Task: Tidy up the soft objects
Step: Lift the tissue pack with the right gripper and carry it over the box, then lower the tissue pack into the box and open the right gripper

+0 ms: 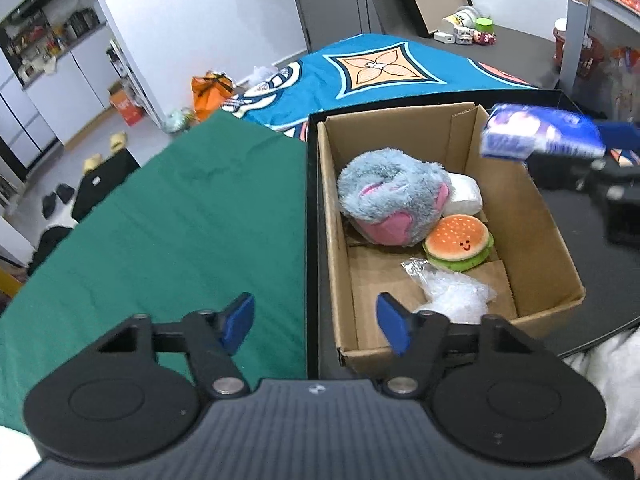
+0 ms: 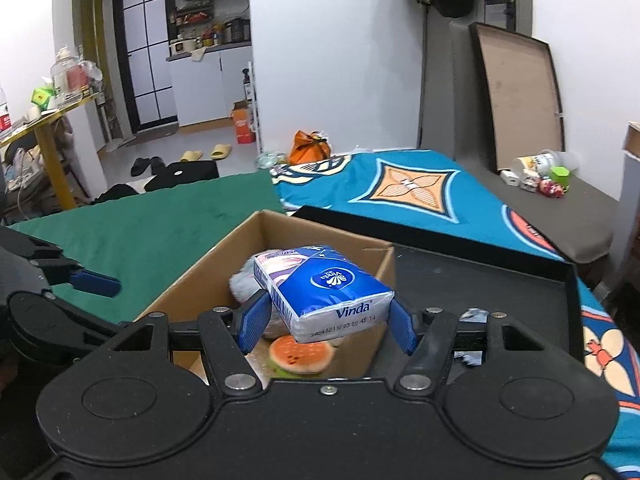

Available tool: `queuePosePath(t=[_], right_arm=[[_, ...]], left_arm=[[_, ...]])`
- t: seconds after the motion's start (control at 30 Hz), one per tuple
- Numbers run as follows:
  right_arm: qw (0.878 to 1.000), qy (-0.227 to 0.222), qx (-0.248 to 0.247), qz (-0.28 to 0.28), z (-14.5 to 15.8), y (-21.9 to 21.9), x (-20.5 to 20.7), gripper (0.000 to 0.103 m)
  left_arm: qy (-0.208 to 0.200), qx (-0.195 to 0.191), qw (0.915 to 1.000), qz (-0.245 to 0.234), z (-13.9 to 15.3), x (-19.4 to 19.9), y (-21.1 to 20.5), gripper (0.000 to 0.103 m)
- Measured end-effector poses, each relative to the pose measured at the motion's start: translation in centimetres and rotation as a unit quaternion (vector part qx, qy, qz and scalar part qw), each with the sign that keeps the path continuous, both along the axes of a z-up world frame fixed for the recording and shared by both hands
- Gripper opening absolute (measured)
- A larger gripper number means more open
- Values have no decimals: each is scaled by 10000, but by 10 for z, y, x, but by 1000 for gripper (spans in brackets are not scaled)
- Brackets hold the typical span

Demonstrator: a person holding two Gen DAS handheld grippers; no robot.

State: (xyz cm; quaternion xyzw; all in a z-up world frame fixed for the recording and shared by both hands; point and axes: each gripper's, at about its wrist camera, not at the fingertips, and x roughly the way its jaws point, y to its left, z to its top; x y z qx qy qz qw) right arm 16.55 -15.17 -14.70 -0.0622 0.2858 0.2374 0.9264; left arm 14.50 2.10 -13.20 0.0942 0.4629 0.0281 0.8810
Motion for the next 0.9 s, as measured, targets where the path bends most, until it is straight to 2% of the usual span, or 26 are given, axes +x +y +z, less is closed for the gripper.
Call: queuePosePath(t=[0.1, 0.17, 0.23, 0.37, 0.47, 0.57, 0.77, 0.9], right_arm=[[9999, 75, -19, 63, -4, 10, -1, 61], [9998, 120, -64, 140, -7, 16, -2, 61], [9996, 164, -91, 206, -10, 23, -3, 61], [9991, 239, -103, 327, -13, 34, -3, 62], [9979, 225, -98, 606, -17, 42, -6, 63], [9971, 341, -253, 638, -24, 43, -5, 67], [9971, 254, -342, 632, -23, 37, -15, 80], [9970, 244, -428, 597, -20, 33, -15, 81]], left_arm=[[125, -160, 9998, 18, -3, 3, 4, 48], [175, -232, 9996, 15, -4, 3, 5, 34], [213, -288, 9994, 26, -6, 3, 7, 25], [225, -424, 9988, -25, -7, 3, 9, 14], [221, -529, 9983, -64, -7, 3, 10, 9], [216, -556, 9982, -71, -8, 2, 11, 7], [223, -567, 9981, -45, -7, 3, 12, 7], [214, -475, 9986, -34, -7, 2, 10, 8]])
